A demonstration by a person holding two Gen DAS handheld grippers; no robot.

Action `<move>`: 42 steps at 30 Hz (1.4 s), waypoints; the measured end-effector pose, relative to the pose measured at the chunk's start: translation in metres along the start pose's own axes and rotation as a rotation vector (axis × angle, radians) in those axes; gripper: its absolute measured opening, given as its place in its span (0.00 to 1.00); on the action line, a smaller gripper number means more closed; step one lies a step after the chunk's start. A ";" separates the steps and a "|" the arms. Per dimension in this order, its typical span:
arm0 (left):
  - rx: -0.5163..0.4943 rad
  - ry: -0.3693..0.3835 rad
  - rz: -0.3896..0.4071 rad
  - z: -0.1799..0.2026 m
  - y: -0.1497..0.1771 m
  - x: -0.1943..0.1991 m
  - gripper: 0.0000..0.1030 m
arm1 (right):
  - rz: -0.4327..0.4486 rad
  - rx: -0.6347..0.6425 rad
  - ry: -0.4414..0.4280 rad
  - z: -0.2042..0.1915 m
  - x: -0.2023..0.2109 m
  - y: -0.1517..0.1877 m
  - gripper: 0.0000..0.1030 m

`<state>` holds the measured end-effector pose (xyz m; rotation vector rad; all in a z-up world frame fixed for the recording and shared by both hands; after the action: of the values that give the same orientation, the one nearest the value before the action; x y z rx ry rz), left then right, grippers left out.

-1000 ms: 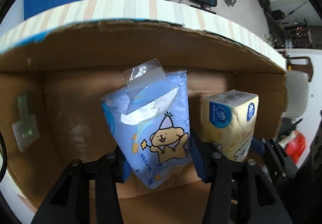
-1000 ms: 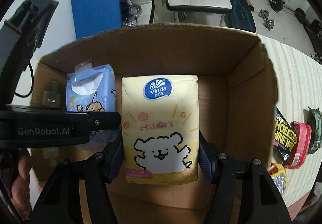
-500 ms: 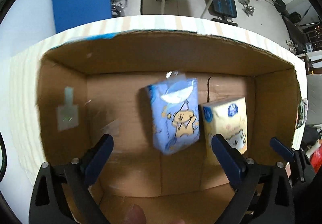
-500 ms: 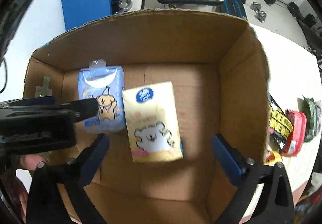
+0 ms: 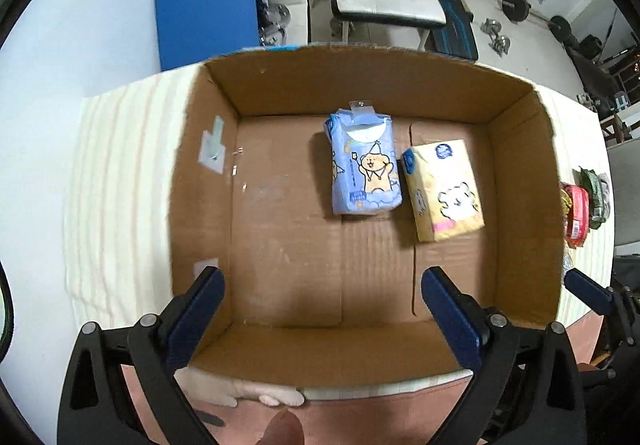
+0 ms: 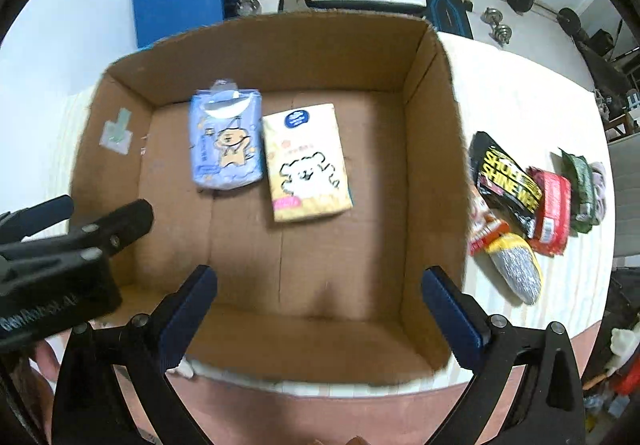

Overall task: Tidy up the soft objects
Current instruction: 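Carry both packs into the box and open both grippers to release them, then grasp the scrub sponge with the left gripper while the right grasps the lilac sock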

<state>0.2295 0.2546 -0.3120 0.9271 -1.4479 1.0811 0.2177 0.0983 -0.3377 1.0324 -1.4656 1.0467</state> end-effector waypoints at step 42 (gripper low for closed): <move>0.314 0.370 -0.312 0.383 -0.033 -0.140 0.75 | -0.046 -0.431 -0.076 0.448 0.005 -0.083 0.91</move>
<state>0.1701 -0.1229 -0.4591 1.0644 -0.8141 1.1863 0.1870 -0.3551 -0.3727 0.7953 -1.6304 0.6233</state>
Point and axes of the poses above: each gripper's, at about its wrist camera, not at the fingertips, and x roughly against the way its jaws point, z to its right, y to its underside, the point moved 10 cm from there along -x, roughly the way its jaws point, and after that the axes turned 14 degrees about -x, right-handed, at the moved point
